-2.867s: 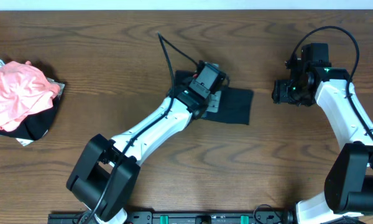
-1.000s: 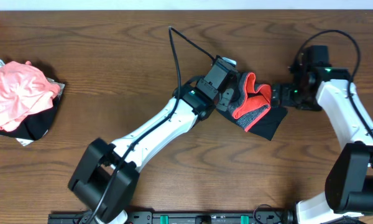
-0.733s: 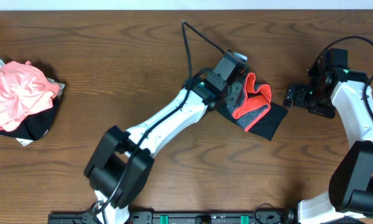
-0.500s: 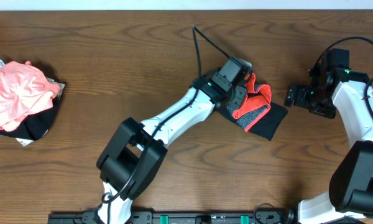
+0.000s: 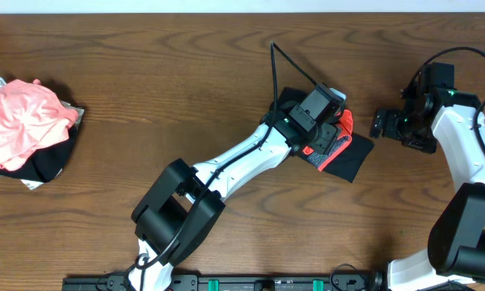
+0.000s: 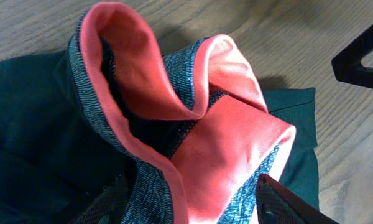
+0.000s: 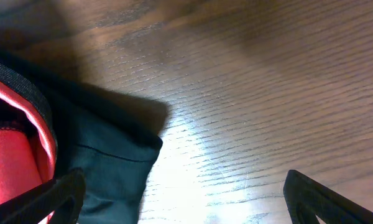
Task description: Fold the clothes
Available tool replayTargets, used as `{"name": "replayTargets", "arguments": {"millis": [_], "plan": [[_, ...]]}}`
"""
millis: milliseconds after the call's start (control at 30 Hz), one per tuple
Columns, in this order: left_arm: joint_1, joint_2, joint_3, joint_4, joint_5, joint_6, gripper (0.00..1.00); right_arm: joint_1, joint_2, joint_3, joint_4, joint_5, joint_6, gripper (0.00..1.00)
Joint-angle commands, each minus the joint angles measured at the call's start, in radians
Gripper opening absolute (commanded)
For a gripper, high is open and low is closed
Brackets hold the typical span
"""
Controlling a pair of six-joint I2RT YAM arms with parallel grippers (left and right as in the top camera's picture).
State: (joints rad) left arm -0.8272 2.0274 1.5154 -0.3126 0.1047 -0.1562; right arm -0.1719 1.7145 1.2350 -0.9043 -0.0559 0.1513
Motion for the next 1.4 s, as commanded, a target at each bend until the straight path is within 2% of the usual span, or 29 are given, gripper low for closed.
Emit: {"name": "replayTargets", "arguments": {"millis": [0, 200, 333, 533, 567, 633, 833, 1067, 1167, 1233, 1367], "plan": [[0.003, 0.032, 0.02, 0.0, -0.056, 0.007, 0.66, -0.005, -0.009, 0.001, -0.004, -0.009, 0.016, 0.99], [0.005, 0.101, 0.02, 0.013, -0.085, 0.043, 0.67, -0.005, -0.009, 0.001, -0.008, -0.009, 0.016, 0.99], [0.013, 0.138, 0.02, 0.014, -0.228, 0.045, 0.64, -0.005, -0.009, 0.001, -0.012, -0.015, 0.016, 0.99], [0.047, 0.078, 0.021, 0.011, -0.263, 0.049, 0.15, -0.005, -0.009, 0.001, -0.011, -0.016, 0.016, 0.99], [0.051, 0.053, 0.021, 0.012, -0.263, 0.054, 0.09, -0.005, -0.009, 0.001, -0.011, -0.016, 0.016, 0.99], [0.054, -0.005, 0.021, 0.011, -0.263, 0.067, 0.06, -0.005, -0.009, 0.001, -0.011, -0.016, 0.016, 0.99], [0.056, -0.257, 0.023, 0.011, -0.263, 0.076, 0.06, -0.005, -0.009, 0.001, -0.012, -0.021, 0.016, 0.98], [0.126, -0.555, 0.024, 0.053, -0.263, 0.1, 0.06, -0.004, -0.009, 0.001, -0.003, -0.14, -0.027, 0.93], [0.168, -0.654, 0.026, 0.084, -0.263, 0.1, 0.06, 0.002, -0.009, 0.001, 0.008, -0.361, -0.15, 0.88], [0.206, -0.705, 0.026, 0.104, -0.263, 0.1, 0.06, 0.021, -0.01, 0.002, 0.008, -0.584, -0.304, 0.78], [0.26, -0.743, 0.026, 0.087, -0.263, 0.101, 0.06, 0.077, -0.036, 0.005, -0.001, -0.633, -0.384, 0.8]]}}
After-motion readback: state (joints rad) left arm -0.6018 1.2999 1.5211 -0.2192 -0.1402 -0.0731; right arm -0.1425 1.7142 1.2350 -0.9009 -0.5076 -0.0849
